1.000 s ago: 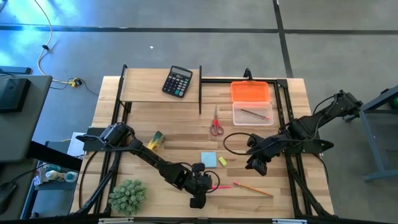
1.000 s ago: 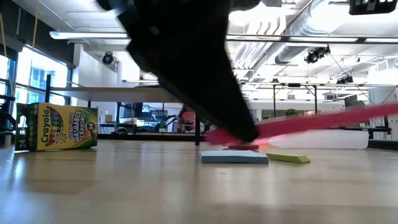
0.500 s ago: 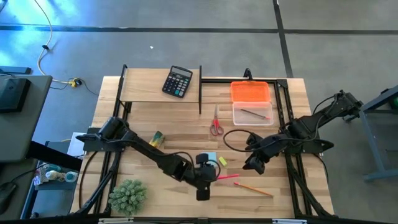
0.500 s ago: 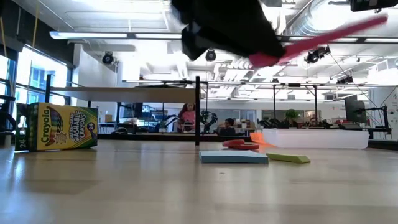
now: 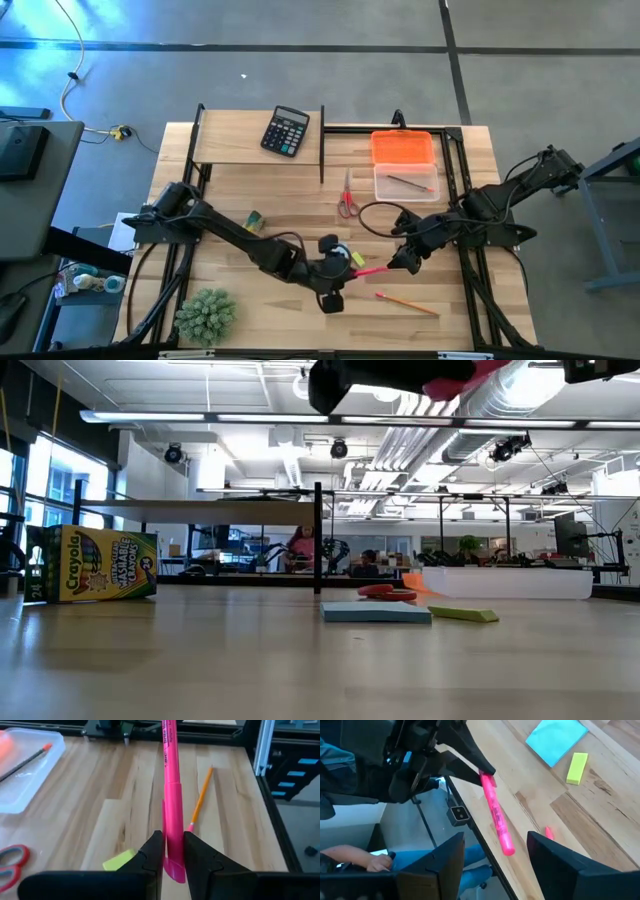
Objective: Pack school essentials
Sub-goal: Put the pink pen into the orange supply box
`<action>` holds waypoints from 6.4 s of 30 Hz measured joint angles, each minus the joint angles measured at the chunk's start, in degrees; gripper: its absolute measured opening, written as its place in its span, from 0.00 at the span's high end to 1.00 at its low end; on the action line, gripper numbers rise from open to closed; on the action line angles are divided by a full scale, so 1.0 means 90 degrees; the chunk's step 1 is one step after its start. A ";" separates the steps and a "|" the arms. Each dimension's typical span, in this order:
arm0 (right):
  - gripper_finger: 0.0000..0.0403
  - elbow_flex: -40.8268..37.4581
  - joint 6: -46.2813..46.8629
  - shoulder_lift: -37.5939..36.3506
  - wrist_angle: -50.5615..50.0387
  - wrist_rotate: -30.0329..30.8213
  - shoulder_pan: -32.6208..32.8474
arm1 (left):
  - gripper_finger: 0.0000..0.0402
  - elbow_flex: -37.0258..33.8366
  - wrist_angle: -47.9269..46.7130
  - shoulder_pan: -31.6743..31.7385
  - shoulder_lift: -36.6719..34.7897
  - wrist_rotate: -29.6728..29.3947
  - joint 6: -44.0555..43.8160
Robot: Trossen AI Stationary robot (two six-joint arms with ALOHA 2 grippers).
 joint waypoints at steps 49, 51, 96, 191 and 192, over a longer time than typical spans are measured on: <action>0.94 0.0002 0.0709 0.0000 0.0007 0.0211 0.0005 | 0.88 0.0000 0.0290 0.0041 -0.0027 -0.0731 0.0438; 0.94 0.0002 0.0709 0.0000 0.0005 0.0211 0.0007 | 0.86 0.0000 0.0290 0.0041 -0.0027 -0.0733 0.0527; 0.95 0.0002 0.0952 -0.0641 -0.2544 0.2276 -0.0675 | 0.49 0.0005 -0.1521 0.0246 -0.1226 0.0552 0.1333; 0.71 -0.4201 -0.0179 -0.2554 0.1447 0.0993 -0.5598 | 0.59 -0.4670 0.2471 0.3619 -0.4093 0.2480 -0.0219; 0.71 -0.4201 -0.0192 -0.2603 0.1431 0.0993 -0.5623 | 0.59 -0.4670 0.2471 0.3619 -0.4093 0.2509 -0.0219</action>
